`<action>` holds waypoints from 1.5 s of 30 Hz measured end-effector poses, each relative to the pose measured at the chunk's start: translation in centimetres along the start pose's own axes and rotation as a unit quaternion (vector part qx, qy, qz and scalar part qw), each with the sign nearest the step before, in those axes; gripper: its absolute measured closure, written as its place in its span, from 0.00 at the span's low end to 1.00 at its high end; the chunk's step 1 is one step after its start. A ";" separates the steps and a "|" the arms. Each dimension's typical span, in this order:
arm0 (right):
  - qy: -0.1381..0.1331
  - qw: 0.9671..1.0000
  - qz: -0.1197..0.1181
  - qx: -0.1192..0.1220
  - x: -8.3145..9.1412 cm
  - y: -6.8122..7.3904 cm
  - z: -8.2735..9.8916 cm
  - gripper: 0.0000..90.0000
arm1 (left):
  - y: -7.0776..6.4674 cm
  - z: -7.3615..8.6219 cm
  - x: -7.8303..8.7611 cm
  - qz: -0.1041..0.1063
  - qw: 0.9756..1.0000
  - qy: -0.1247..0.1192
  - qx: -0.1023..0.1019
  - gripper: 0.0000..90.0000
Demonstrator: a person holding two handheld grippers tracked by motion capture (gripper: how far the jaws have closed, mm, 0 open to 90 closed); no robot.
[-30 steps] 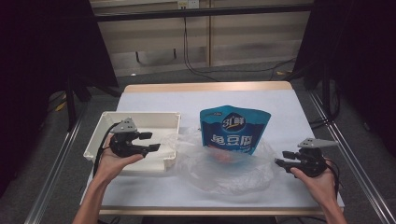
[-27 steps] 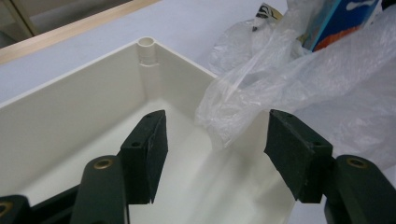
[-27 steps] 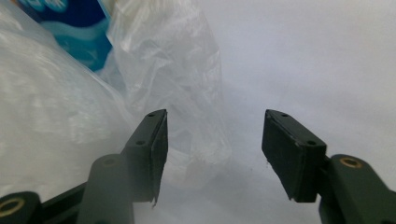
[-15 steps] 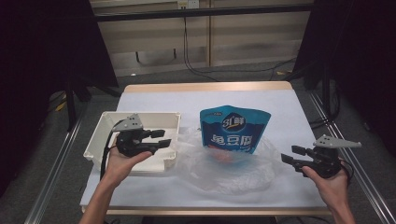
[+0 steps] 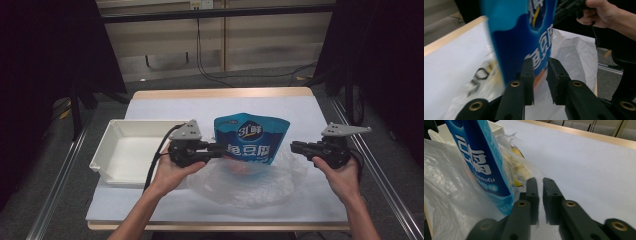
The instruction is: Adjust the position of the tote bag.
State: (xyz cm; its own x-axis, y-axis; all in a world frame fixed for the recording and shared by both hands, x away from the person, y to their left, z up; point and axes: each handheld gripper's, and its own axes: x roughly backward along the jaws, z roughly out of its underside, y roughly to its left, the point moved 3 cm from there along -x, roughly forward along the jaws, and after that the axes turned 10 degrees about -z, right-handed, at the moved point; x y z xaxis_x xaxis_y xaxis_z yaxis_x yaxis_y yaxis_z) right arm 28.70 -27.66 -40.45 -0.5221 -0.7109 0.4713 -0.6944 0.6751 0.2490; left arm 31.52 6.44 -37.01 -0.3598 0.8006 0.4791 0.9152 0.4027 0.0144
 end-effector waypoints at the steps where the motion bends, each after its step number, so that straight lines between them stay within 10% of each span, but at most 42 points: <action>1: 0.007 1.000 -0.004 0.005 -0.5 -0.1 -0.2 0.98 | -0.4 0.1 -0.5 0.005 1.000 0.005 -0.007 0.86; 13: 0.039 0.998 -0.036 0.017 -4.1 -0.3 -0.4 1.00 | -3.6 3.3 -5.5 0.000 0.994 0.092 -0.053 1.00; 28: 0.125 0.990 -0.068 -0.017 -9.9 -3.1 2.1 1.00 | -5.1 8.1 -8.3 0.036 0.984 0.169 -0.052 1.00; 32: 0.137 0.989 -0.053 -0.019 -11.0 -3.9 2.5 1.00 | -6.2 9.0 -8.9 0.051 0.978 0.191 -0.069 1.00; 40: 0.149 0.988 -0.029 -0.026 -12.4 -5.2 3.2 1.00 | -6.8 9.2 -8.6 0.065 0.979 0.182 -0.068 1.00; 45: 0.126 0.991 -0.005 -0.035 -12.9 -6.4 3.0 1.00 | -7.9 9.4 -7.7 0.096 0.971 0.200 -0.090 1.00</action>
State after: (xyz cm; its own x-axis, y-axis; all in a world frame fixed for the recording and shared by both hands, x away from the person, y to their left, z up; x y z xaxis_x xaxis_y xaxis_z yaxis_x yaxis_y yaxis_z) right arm 38.41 -23.43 -50.61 -0.3698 -0.6515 0.6624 -0.6580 0.6870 0.3083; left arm 25.40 1.24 -49.07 -0.1134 0.6028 0.7898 0.9883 0.1504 0.0271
